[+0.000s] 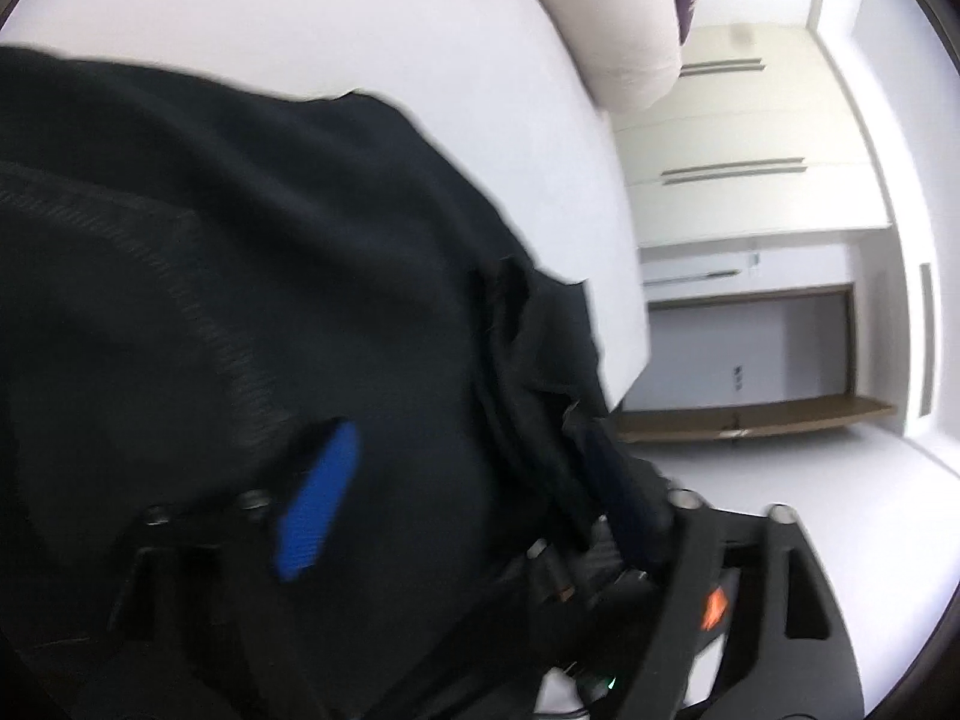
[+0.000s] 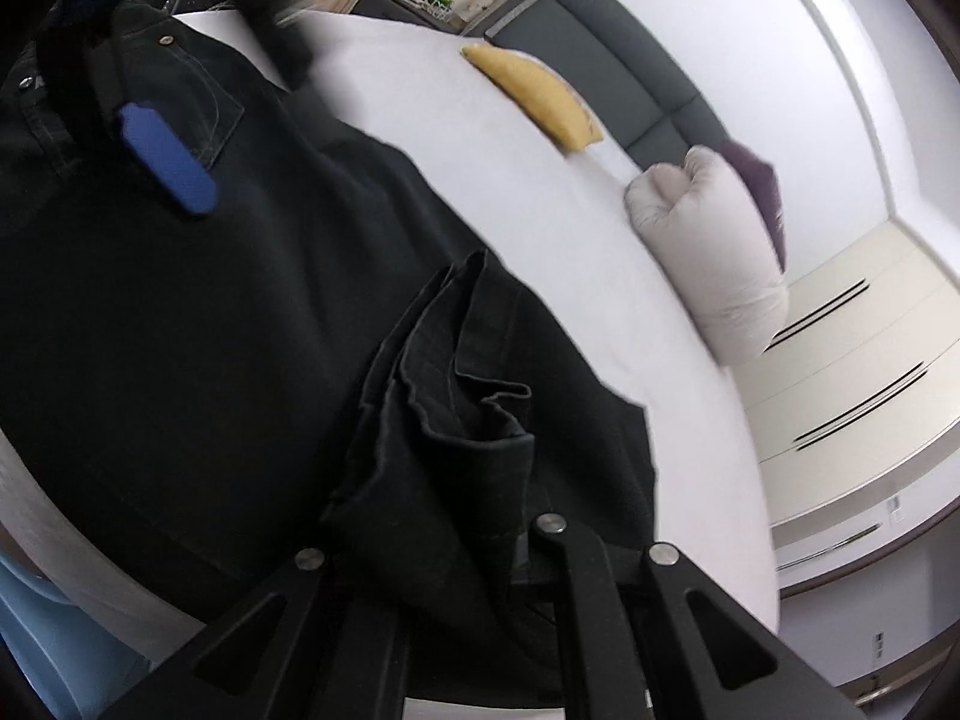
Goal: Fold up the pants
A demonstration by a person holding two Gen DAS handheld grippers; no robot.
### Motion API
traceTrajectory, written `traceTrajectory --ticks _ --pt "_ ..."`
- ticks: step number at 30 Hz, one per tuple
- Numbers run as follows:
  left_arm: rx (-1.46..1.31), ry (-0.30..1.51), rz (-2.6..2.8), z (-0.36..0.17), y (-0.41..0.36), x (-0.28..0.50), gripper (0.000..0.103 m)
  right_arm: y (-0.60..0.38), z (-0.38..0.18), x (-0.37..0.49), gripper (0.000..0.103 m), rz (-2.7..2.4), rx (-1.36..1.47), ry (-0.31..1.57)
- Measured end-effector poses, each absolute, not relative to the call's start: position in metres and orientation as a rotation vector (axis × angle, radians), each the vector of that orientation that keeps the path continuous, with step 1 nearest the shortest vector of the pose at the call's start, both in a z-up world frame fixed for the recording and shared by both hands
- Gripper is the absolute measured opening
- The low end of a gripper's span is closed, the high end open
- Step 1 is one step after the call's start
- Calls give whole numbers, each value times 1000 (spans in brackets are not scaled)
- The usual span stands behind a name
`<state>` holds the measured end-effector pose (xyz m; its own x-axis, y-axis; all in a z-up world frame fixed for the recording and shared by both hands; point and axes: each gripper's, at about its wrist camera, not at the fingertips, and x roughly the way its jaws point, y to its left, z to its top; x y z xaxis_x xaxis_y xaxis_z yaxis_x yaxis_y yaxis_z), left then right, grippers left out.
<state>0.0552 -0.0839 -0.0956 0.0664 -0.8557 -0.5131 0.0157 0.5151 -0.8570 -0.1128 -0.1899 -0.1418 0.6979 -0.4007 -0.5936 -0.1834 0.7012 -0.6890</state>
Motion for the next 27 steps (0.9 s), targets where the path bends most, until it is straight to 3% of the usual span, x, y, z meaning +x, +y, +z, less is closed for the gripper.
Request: traceTrajectory --ticks 4,13,15,17,19,23,27 --pt "-927 1375 -807 -99 -90 71 91 -168 -132 -121 6 -150 -857 741" --pt "-1028 1493 -851 -120 -94 95 90 -126 -134 -139 6 -46 -927 646" --pt "-1044 1501 -865 -124 -87 101 78 -121 -133 -141 6 -31 -931 633" --pt "-1016 1542 -863 -129 -86 104 45 -111 -133 -146 6 -19 -938 619" --pt "-985 1565 -853 -133 -84 107 29 -105 -133 -149 6 -5 -949 600" --pt "-916 1554 -862 -127 -74 123 13 -94 -132 -152 6 31 -967 585" --pt "-822 1518 -859 -116 -57 127 12 -89 -133 -159 7 84 -1002 563"
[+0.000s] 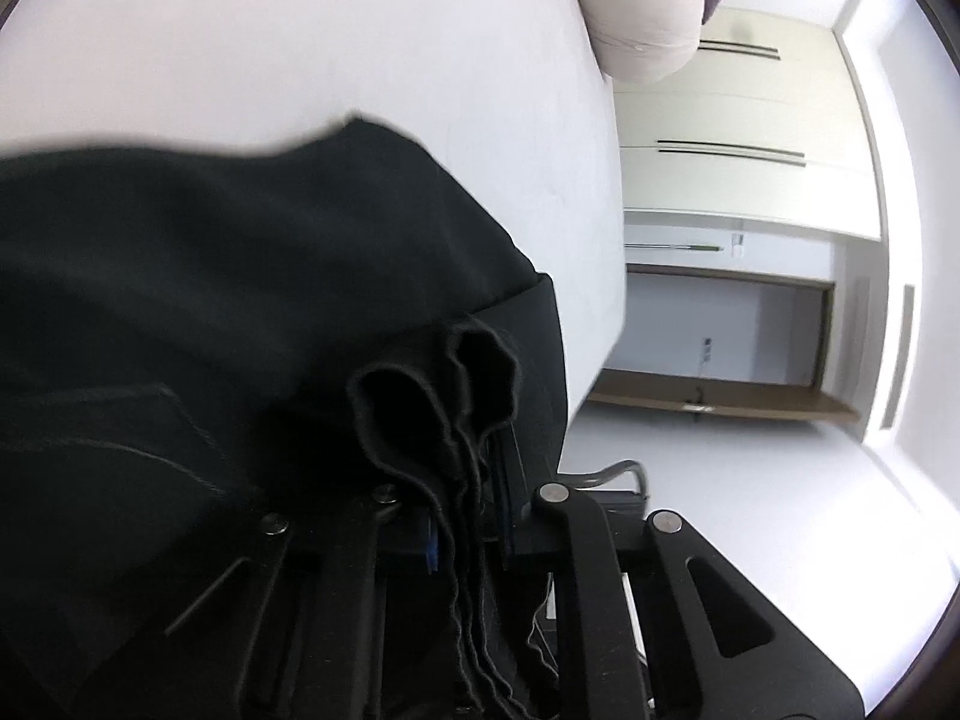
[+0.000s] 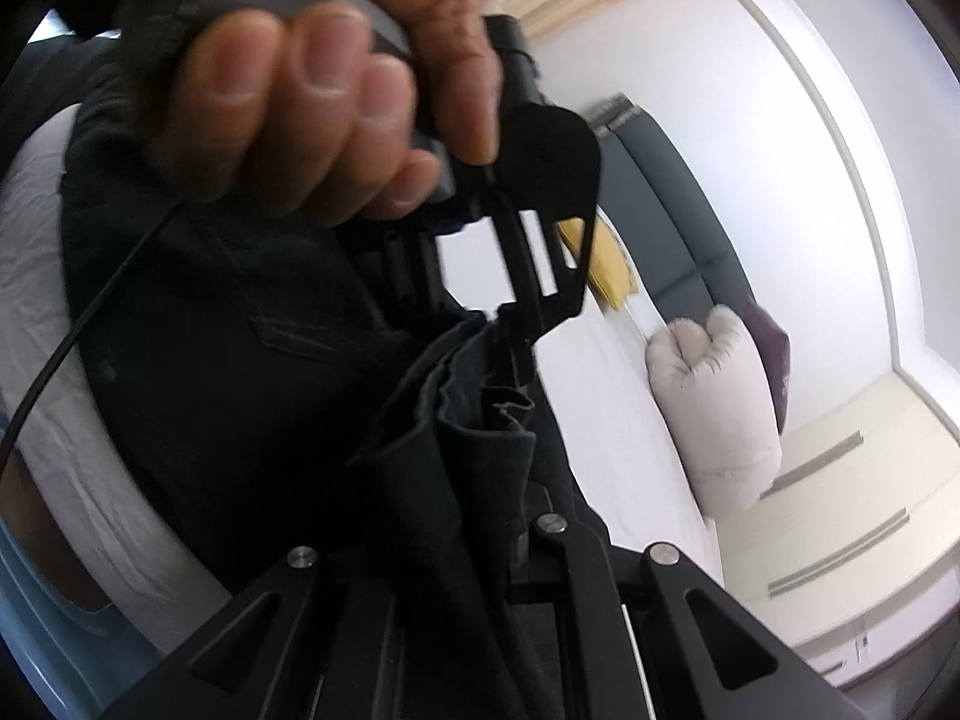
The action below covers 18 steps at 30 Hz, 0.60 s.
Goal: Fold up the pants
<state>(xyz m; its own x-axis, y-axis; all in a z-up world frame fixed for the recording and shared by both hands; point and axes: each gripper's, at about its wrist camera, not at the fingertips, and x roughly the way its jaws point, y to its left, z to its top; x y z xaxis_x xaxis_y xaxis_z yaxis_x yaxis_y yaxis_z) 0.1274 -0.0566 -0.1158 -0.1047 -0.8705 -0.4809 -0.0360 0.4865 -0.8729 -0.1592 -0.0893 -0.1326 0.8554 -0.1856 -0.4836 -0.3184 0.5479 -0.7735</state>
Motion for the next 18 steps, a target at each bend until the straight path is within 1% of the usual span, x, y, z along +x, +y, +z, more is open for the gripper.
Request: traceTrajectory --ticks 1,2,3,4,5,8,11,13,15,18 --pt "-800 1512 -845 -114 -53 131 12 -86 -135 -161 9 105 -1015 560" --pt "-783 1509 -828 -115 -47 133 12 -85 -136 -159 17 138 -1029 570" --pt "-793 1517 -809 -121 -40 134 12 -82 -142 -161 22 178 -1044 586" --pt "-800 1525 -798 -125 -33 137 12 -80 -149 -165 34 216 -1056 601" --pt "-789 1537 -780 -131 -27 135 12 -76 -155 -170 36 239 -1076 612" --pt "-791 1531 -780 -138 -20 134 12 -72 -159 -179 37 235 -1107 599" --pt "-791 1540 -783 -136 -15 134 12 -76 -149 -185 37 303 -1022 659" --pt "-779 1538 -779 -134 -12 135 13 -82 -131 -188 37 381 -931 691" --pt "-753 1526 -762 -132 -15 140 13 -95 -106 -183 37 422 -796 707" --pt "-717 1498 -734 -120 -6 129 13 -142 -69 -145 37 405 -435 750"
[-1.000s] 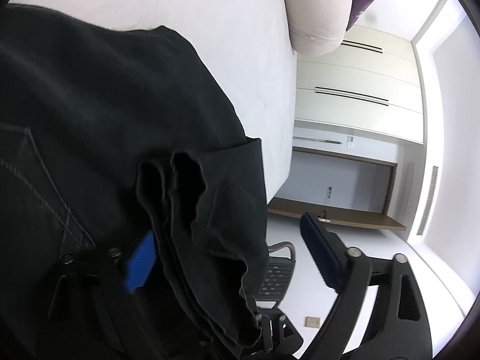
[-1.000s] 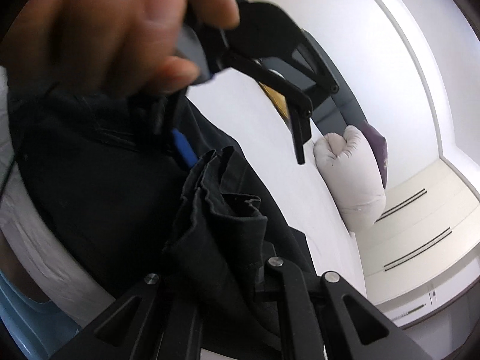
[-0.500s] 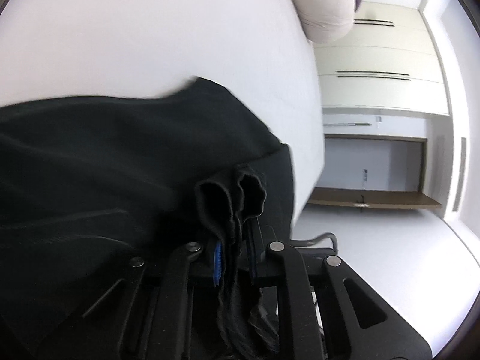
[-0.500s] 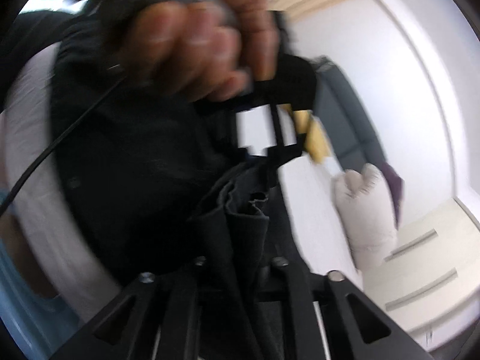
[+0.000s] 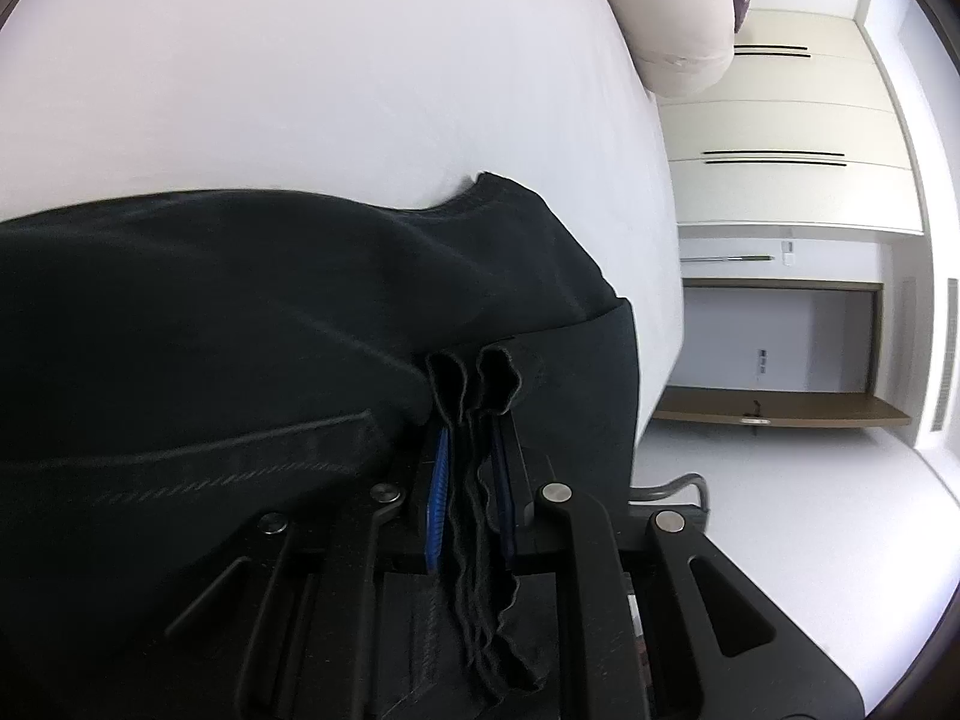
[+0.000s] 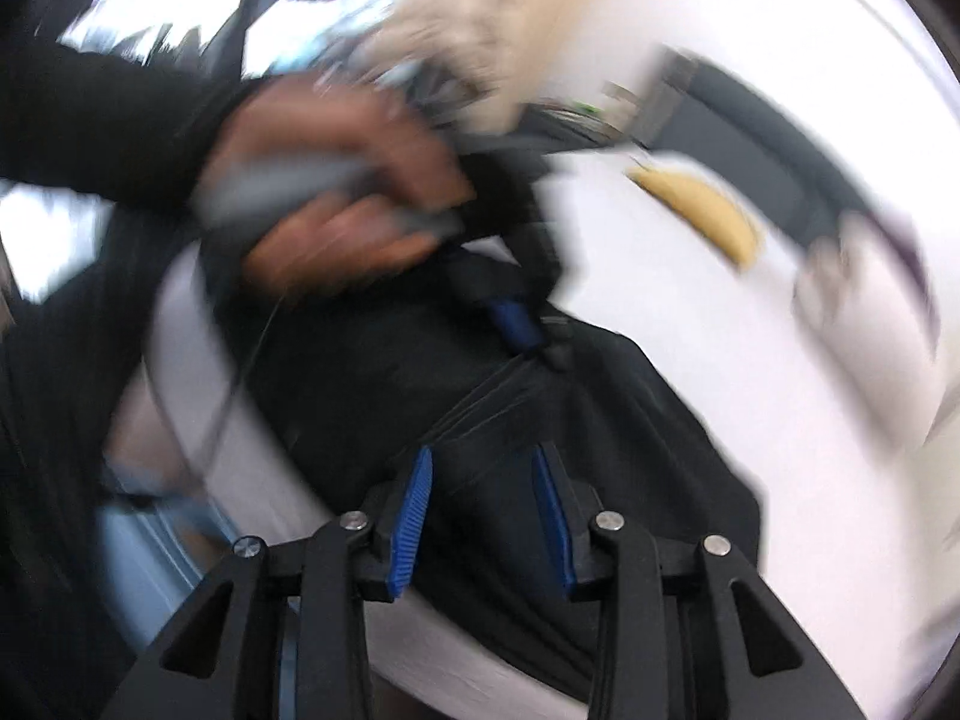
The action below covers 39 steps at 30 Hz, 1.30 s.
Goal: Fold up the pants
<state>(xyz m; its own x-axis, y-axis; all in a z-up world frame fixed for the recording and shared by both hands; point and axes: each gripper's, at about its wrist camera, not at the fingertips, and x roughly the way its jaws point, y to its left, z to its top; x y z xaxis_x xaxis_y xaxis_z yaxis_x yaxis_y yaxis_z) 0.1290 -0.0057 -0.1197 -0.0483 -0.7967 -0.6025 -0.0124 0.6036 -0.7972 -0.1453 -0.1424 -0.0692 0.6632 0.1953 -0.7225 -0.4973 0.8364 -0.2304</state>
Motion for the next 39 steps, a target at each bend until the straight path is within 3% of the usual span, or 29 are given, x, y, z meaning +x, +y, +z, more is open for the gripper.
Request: traceTrajectory --ticks 6,11,14,19,25,29,36,37,38,39 --pt "-687 1479 -708 -115 -2 122 13 -209 -73 -73 37 306 9 870" --pt "-707 1462 -649 -116 14 118 13 -168 -127 -100 36 339 -28 1031" --pt "-637 1394 -574 -94 27 117 13 -149 -125 -123 33 334 -113 965" --pt "-542 1313 -721 -49 -13 109 13 -167 -115 -127 35 441 85 993" --pt "-389 1358 -814 -66 -65 85 13 -286 -83 -127 35 342 474 907" --pt "-383 1344 -820 -88 -55 64 13 -372 -80 -102 37 358 726 857" --pt "-371 1318 -808 -90 -39 49 13 -412 -156 -17 37 485 970 1020" --pt "-360 1311 -806 -89 -39 45 13 -411 -164 -14 33 491 993 1056" --pt "-353 1306 -806 -89 -40 43 13 -412 -177 -13 20 474 992 1101" --pt "-354 1302 -808 -90 -39 42 13 -415 -179 -15 15 469 986 1111"
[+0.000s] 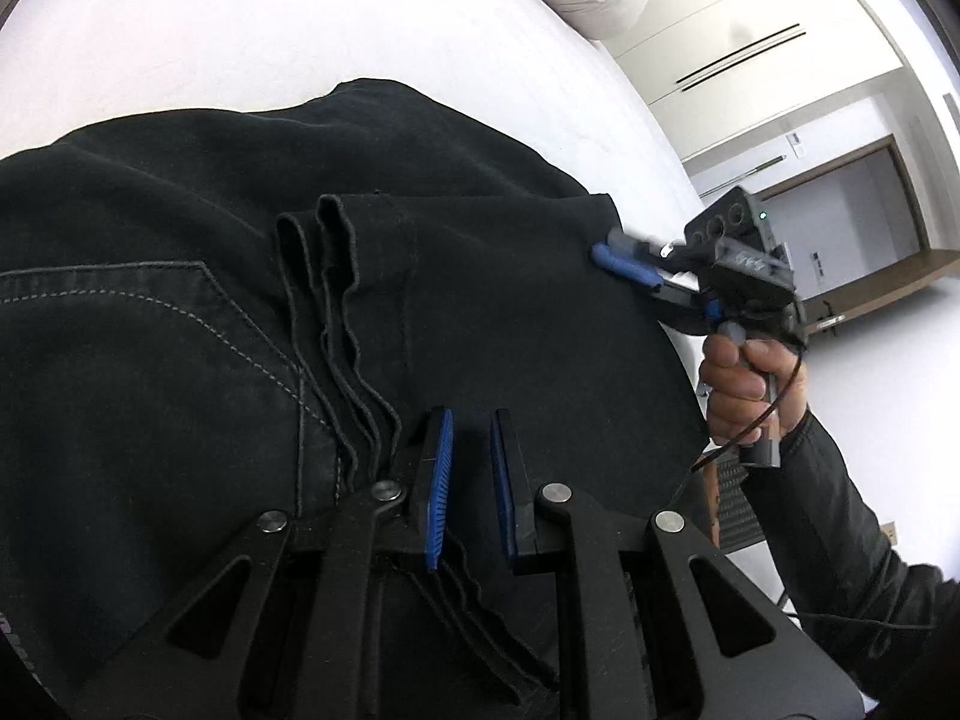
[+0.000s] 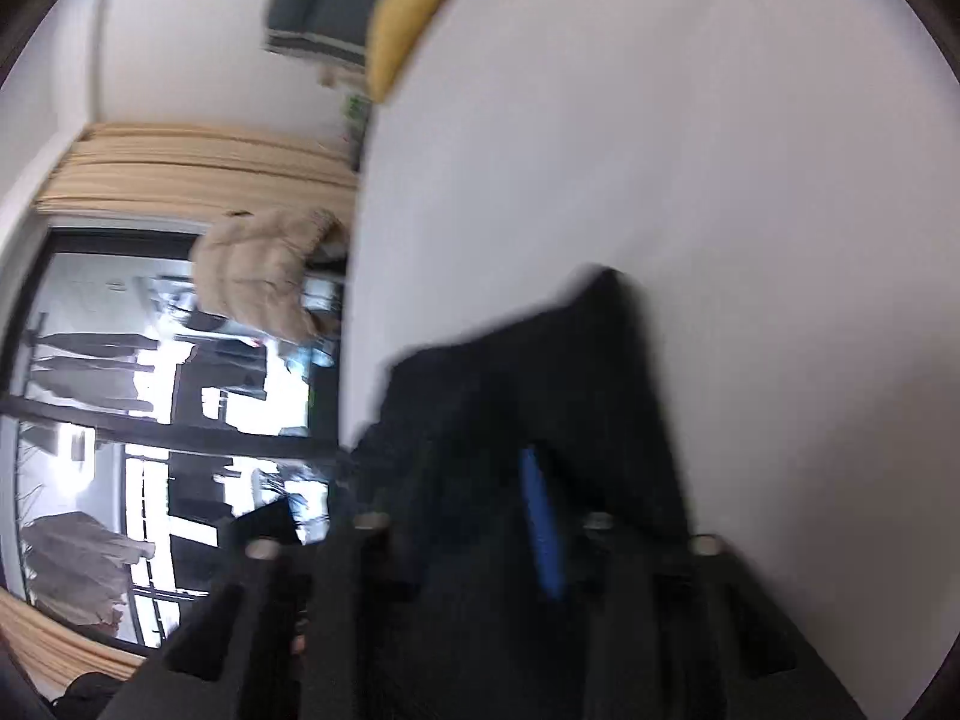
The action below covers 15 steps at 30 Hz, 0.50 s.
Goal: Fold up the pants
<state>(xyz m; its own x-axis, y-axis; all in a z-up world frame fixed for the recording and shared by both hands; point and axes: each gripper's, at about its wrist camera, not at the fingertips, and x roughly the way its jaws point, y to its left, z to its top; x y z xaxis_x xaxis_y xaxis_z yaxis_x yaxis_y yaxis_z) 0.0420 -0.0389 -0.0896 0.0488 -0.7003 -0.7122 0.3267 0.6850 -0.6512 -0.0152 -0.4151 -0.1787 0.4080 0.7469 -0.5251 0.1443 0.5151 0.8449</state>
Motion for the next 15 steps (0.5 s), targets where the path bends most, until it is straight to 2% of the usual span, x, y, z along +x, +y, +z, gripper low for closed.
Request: traceTrajectory --ticks 13,15 --pt "-382 1282 -819 -94 -35 43 13 -406 -164 -138 16 464 906 1160" --pt "-389 1279 -820 -95 -34 43 13 -401 -150 -151 20 430 846 1151"
